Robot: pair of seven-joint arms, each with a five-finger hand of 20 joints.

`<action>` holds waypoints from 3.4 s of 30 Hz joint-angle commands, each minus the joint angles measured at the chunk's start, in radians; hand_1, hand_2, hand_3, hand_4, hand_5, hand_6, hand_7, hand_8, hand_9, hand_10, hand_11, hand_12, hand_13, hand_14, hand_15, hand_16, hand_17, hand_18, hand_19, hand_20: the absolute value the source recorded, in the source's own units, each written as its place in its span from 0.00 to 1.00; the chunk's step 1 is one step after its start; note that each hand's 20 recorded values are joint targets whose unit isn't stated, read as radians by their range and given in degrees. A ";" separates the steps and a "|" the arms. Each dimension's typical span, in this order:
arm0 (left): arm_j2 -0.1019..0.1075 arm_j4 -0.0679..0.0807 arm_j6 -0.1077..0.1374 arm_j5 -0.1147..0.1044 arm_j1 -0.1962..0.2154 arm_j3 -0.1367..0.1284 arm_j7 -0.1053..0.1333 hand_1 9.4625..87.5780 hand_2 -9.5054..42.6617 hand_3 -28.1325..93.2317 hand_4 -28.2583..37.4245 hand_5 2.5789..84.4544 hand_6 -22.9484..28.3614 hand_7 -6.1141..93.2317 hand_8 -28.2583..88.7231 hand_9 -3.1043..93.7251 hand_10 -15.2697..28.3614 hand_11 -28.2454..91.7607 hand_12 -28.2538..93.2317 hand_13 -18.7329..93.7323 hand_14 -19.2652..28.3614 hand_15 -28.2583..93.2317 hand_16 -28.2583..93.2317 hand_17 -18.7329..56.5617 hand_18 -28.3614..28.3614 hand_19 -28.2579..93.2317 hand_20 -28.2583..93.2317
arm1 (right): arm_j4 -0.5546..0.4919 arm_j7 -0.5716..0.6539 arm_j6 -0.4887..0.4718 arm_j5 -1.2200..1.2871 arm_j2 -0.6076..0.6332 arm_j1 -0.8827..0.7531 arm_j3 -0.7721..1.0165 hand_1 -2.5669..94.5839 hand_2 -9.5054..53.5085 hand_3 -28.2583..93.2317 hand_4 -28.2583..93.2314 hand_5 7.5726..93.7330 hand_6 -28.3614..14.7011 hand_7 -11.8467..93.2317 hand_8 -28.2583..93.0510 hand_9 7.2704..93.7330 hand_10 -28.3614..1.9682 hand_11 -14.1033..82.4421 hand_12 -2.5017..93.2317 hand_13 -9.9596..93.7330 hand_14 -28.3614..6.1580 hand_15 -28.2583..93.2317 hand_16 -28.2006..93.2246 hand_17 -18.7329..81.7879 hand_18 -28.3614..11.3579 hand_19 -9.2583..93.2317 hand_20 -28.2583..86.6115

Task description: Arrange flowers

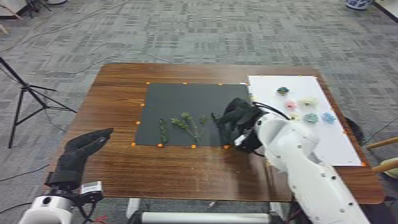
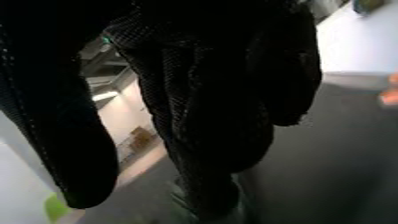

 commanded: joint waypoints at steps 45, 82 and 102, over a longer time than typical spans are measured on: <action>-0.031 -0.004 -0.058 0.016 -0.001 0.000 -0.037 0.26 0.11 0.78 0.11 0.57 0.40 0.22 0.15 0.46 0.64 0.37 0.31 0.46 0.72 0.33 0.24 0.28 0.71 0.31 0.35 | 0.112 -0.106 0.194 -0.334 0.220 -0.207 0.195 0.52 0.00 0.77 0.12 0.43 0.50 0.48 0.17 0.57 0.37 0.48 0.36 0.80 0.54 0.74 0.50 0.69 0.31 0.96 0.64; 0.065 0.040 0.359 -0.280 -0.054 0.072 0.195 0.28 0.80 0.56 0.00 0.63 0.47 0.20 0.16 0.56 0.70 0.38 0.30 0.49 0.71 0.32 0.22 0.33 0.63 0.29 0.34 | 0.168 -0.339 -0.083 -0.041 -0.185 0.429 -0.226 0.73 0.00 0.68 0.14 0.71 0.57 0.43 0.41 0.92 0.59 0.26 0.50 0.95 0.71 0.63 0.54 0.83 0.52 0.91 0.64; 0.088 0.018 0.390 -0.318 -0.042 0.058 0.232 0.14 0.85 0.70 0.00 0.64 0.49 0.21 0.16 0.57 0.69 0.39 0.30 0.50 0.70 0.34 0.21 0.33 0.63 0.31 0.34 | 0.330 -0.576 -0.195 -0.549 -0.433 0.354 -0.331 0.71 0.00 0.70 0.11 0.71 0.60 0.45 0.40 0.94 0.61 0.25 0.48 0.95 0.72 0.63 0.54 0.82 0.48 0.95 0.64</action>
